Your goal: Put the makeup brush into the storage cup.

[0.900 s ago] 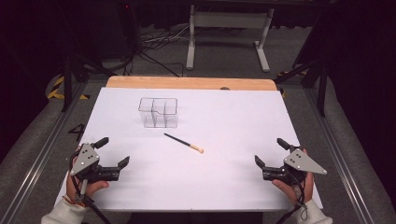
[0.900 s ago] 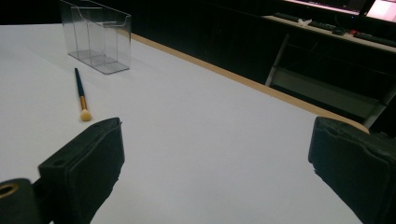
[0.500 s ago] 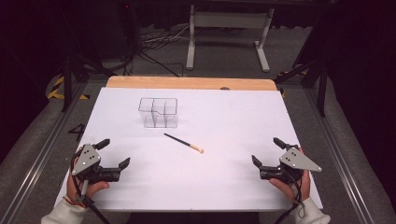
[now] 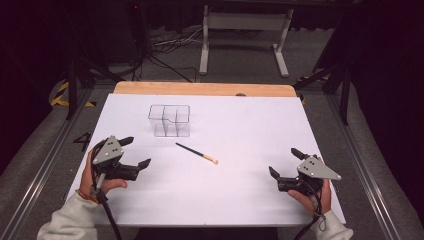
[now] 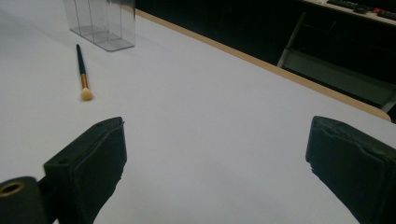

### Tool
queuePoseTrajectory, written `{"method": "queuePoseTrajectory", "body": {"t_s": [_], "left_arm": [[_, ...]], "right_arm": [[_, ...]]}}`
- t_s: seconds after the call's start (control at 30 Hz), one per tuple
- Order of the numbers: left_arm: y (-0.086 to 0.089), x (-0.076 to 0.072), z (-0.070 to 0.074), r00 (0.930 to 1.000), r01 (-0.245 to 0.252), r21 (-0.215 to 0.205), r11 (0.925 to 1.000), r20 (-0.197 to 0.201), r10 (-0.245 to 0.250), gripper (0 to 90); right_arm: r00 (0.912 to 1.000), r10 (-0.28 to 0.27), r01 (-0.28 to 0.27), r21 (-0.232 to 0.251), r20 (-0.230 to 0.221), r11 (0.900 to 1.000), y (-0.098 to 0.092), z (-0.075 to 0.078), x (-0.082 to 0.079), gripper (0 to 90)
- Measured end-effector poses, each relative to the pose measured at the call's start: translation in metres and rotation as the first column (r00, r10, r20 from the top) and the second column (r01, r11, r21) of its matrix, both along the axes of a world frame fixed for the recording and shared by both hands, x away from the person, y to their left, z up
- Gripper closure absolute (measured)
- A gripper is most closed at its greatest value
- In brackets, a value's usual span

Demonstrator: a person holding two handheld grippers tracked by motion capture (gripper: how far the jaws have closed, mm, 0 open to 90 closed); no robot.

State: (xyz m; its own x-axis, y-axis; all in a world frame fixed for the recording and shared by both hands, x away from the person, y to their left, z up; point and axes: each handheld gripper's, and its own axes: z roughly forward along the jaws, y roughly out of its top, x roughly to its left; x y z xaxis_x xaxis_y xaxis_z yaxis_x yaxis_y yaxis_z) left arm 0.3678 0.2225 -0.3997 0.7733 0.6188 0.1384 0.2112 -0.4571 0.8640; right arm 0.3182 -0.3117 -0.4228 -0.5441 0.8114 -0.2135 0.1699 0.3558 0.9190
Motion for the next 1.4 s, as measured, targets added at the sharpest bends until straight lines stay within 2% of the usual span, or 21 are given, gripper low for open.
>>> {"method": "queuePoseTrajectory", "body": {"t_s": [0.3, 0.4, 0.5, 0.67, 0.7, 0.73, 0.77, 0.8, 0.83, 0.87, 0.9, 0.93, 1.03, 1.07, 1.1, 1.13, 1.17, 1.2, 1.23, 1.3, 1.4], "left_arm": [[-0.040, 0.031, 0.018, 0.9940, 0.105, 0.126, 0.9865, -0.044, -0.100, 14.4], [-0.056, 0.041, 0.024, 0.9883, 0.148, 0.210, 0.9666, -0.068, -0.136, 14.7], [-0.073, 0.049, 0.029, 0.9782, 0.202, 0.288, 0.9360, -0.106, -0.179, 15.7], [-0.104, 0.061, 0.027, 0.9545, 0.296, 0.396, 0.8694, -0.161, -0.251, 18.3], [-0.104, 0.061, 0.027, 0.9545, 0.296, 0.396, 0.8694, -0.161, -0.251, 18.3], [-0.116, 0.064, 0.025, 0.9458, 0.323, 0.436, 0.8401, -0.179, -0.271, 18.3], [-0.121, 0.067, 0.025, 0.9377, 0.346, 0.443, 0.8269, -0.193, -0.289, 18.4], [-0.121, 0.067, 0.025, 0.9377, 0.346, 0.443, 0.8269, -0.193, -0.289, 18.7], [-0.127, 0.069, 0.024, 0.9287, 0.369, 0.463, 0.8058, -0.214, -0.303, 18.7], [-0.136, 0.072, 0.023, 0.9160, 0.401, 0.493, 0.7723, -0.233, -0.326, 19.5], [-0.141, 0.075, 0.022, 0.9081, 0.418, 0.502, 0.7571, -0.251, -0.335, 20.2], [-0.141, 0.075, 0.022, 0.9081, 0.418, 0.502, 0.7571, -0.251, -0.335, 20.6], [-0.158, 0.088, 0.016, 0.8835, 0.468, 0.553, 0.6888, -0.298, -0.362, 20.7], [-0.158, 0.088, 0.016, 0.8835, 0.468, 0.553, 0.6888, -0.298, -0.362, 20.7], [-0.166, 0.092, 0.013, 0.8766, 0.481, 0.580, 0.6577, -0.305, -0.372, 21.7], [-0.170, 0.094, 0.011, 0.8723, 0.489, 0.592, 0.6405, -0.320, -0.369, 22.6], [-0.170, 0.094, 0.011, 0.8723, 0.489, 0.592, 0.6405, -0.320, -0.369, 23.7], [-0.174, 0.095, 0.008, 0.8571, 0.515, 0.584, 0.6276, -0.347, -0.380, 23.7], [-0.179, 0.098, 0.004, 0.8504, 0.526, 0.601, 0.6020, -0.359, -0.384, 26.7], [-0.185, 0.101, -0.001, 0.8429, 0.538, 0.621, 0.5710, -0.376, -0.385, 32.1], [-0.192, 0.106, -0.007, 0.8306, 0.557, 0.610, 0.5640, -0.404, -0.384, 41.7]], "right_arm": [[0.9998, 0.007, -0.007, -0.009, -0.019, 1.000, -0.001, -0.002, 0.001, 6.1], [0.9995, 0.013, -0.013, -0.016, -0.029, 1.000, 0.000, -0.003, 0.002, 6.0], [0.9993, 0.014, -0.014, -0.018, -0.035, 1.000, -0.001, -0.004, 0.003, 6.1], [0.9988, 0.011, -0.012, -0.020, -0.048, 1.000, -0.002, -0.005, 0.002, 6.2], [0.9987, 0.010, -0.011, -0.018, -0.051, 1.000, -0.003, -0.005, 0.002, 6.3], [0.9986, 0.009, -0.010, -0.015, -0.052, 1.000, -0.003, -0.005, 0.002, 6.2], [0.9985, 0.009, -0.010, -0.014, -0.053, 1.000, -0.004, -0.005, 0.002, 6.3], [0.9984, 0.009, -0.010, -0.012, -0.055, 1.000, -0.004, -0.005, 0.002, 6.3], [0.9984, 0.009, -0.010, -0.012, -0.055, 1.000, -0.004, -0.005, 0.002, 6.3], [0.9981, 0.010, -0.011, -0.011, -0.060, 1.000, -0.004, -0.006, 0.003, 6.4], [0.9981, 0.011, -0.012, -0.011, -0.060, 1.000, -0.004, -0.006, 0.003, 6.4], [0.9981, 0.011, -0.012, -0.012, -0.061, 1.000, -0.003, -0.006, 0.002, 6.4], [0.9979, 0.014, -0.015, -0.017, -0.064, 1.000, -0.003, -0.007, 0.002, 6.4], [0.9977, 0.016, -0.017, -0.017, -0.065, 1.000, -0.003, -0.007, 0.002, 6.4], [0.9976, 0.016, -0.017, -0.017, -0.067, 1.000, -0.003, -0.007, 0.002, 6.5], [0.9975, 0.014, -0.016, -0.019, -0.069, 1.000, -0.004, -0.007, 0.001, 6.5], [0.9975, 0.014, -0.016, -0.019, -0.069, 1.000, -0.004, -0.007, 0.001, 6.5], [0.9974, 0.014, -0.015, -0.019, -0.070, 1.000, -0.004, -0.007, 0.000, 6.5], [0.9973, 0.011, -0.013, -0.017, -0.072, 1.000, -0.005, -0.008, 0.000, 6.6], [0.9972, 0.008, -0.010, -0.022, -0.074, 1.000, -0.007, -0.007, -0.004, 6.6], [0.9975, -0.002, 0.001, -0.016, -0.070, 1.000, -0.011, -0.007, -0.008, 6.7]]}}
